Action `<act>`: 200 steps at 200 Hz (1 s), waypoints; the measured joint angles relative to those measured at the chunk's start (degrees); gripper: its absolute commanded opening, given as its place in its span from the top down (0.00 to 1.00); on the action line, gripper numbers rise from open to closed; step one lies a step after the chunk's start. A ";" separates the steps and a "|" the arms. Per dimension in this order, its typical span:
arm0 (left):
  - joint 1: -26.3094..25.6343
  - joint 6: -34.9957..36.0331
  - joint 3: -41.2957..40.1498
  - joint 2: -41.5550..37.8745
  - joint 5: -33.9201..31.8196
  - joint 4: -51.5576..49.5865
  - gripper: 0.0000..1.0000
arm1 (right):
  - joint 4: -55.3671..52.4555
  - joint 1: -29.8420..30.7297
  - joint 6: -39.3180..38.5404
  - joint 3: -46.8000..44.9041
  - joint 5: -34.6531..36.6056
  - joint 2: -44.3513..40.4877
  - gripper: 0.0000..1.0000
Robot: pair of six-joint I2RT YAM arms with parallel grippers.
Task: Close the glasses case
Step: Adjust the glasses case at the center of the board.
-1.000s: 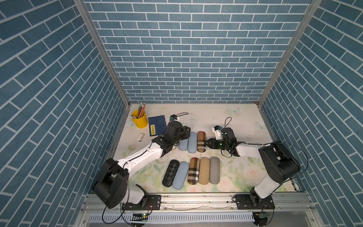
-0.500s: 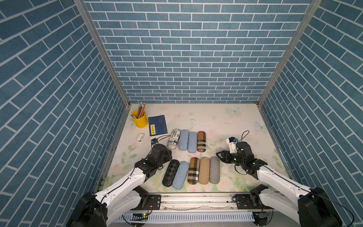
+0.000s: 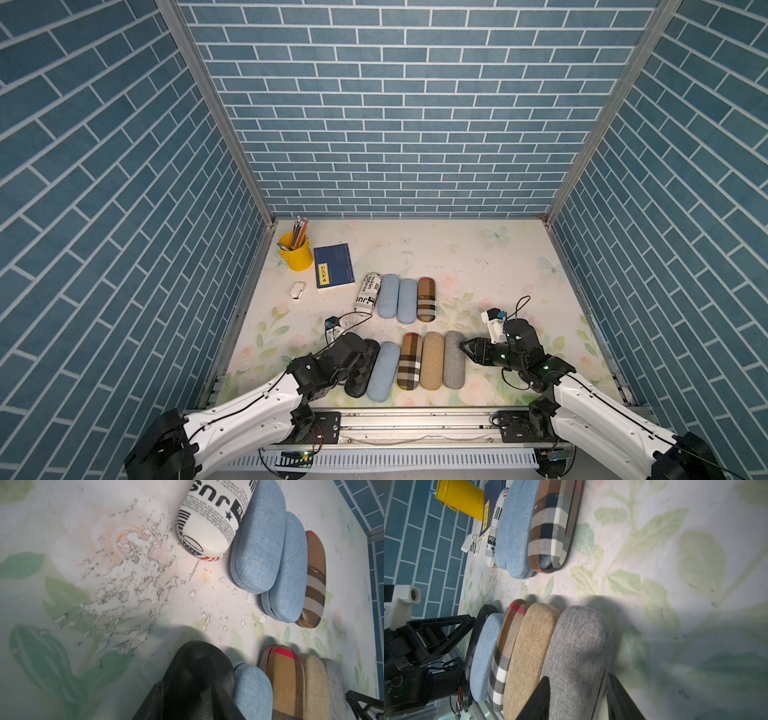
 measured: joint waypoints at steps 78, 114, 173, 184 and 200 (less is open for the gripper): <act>-6.58 -8.20 -1.11 0.57 -6.10 -1.68 0.54 | 7.63 5.77 2.58 -1.64 4.66 4.09 0.56; -6.69 -8.92 -1.09 0.92 -7.50 -1.57 0.48 | 8.09 6.49 2.75 -1.40 5.73 5.57 0.54; -3.04 -7.04 0.07 -0.87 -8.15 -3.69 0.40 | -1.75 5.40 0.90 5.62 8.90 3.15 0.32; -1.46 -5.84 0.59 -1.16 -8.17 -4.02 0.38 | -3.26 3.30 0.20 6.93 9.35 2.54 0.26; 1.60 -3.56 1.66 -2.40 -8.33 -4.63 0.31 | -5.27 -1.01 -1.86 8.76 9.79 1.75 0.18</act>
